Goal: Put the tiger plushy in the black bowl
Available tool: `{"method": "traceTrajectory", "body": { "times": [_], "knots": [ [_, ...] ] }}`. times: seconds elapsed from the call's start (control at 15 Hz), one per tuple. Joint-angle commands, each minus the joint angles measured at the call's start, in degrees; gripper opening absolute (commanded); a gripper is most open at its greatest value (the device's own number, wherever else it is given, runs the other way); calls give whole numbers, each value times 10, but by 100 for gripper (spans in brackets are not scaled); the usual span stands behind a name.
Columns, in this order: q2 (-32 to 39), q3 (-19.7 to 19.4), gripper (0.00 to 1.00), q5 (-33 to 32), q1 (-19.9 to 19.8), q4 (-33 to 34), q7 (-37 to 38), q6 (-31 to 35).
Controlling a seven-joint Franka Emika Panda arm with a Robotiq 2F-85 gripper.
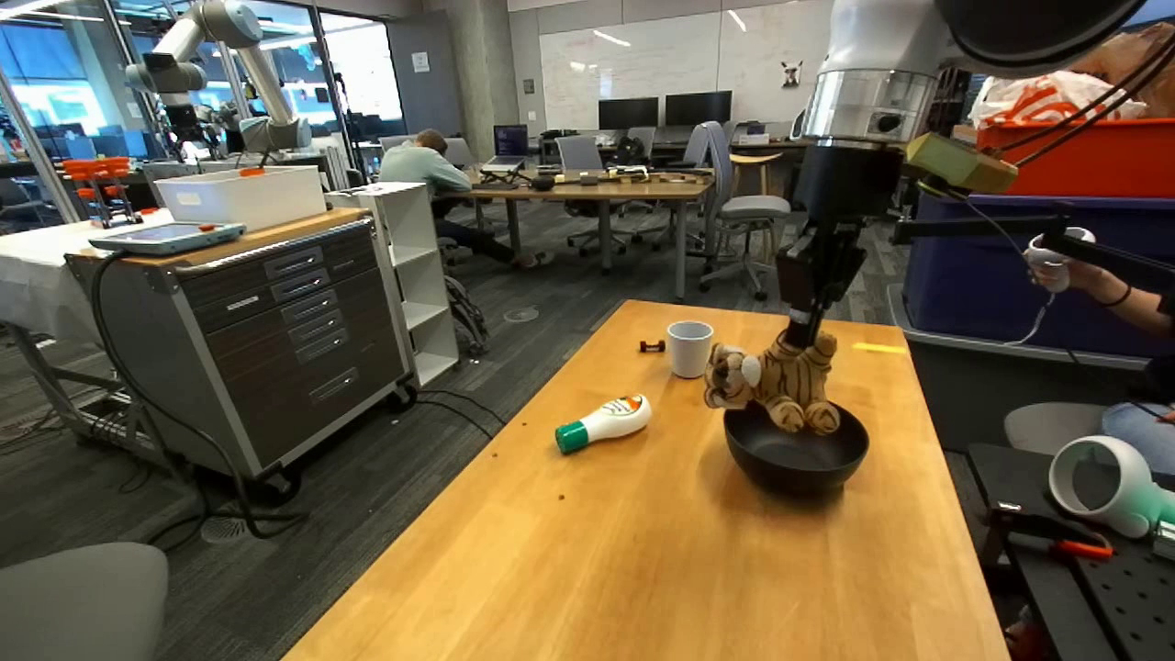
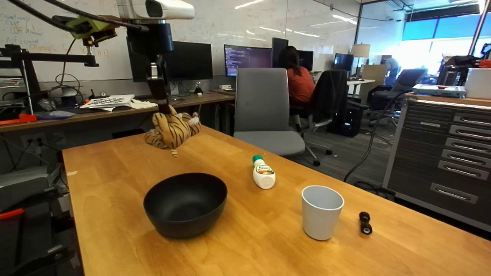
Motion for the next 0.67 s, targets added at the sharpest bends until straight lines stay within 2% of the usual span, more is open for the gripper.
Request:
{"method": "traceTrajectory", "body": {
  "times": [0.0,0.33,0.6],
  "knots": [
    [33,-2,8,-47,-27,28,39,-12],
    [70,-2,8,-120,-50,48,90,-21],
    [95,-6,8,-134,-47,63,106,-31]
  ]
}}
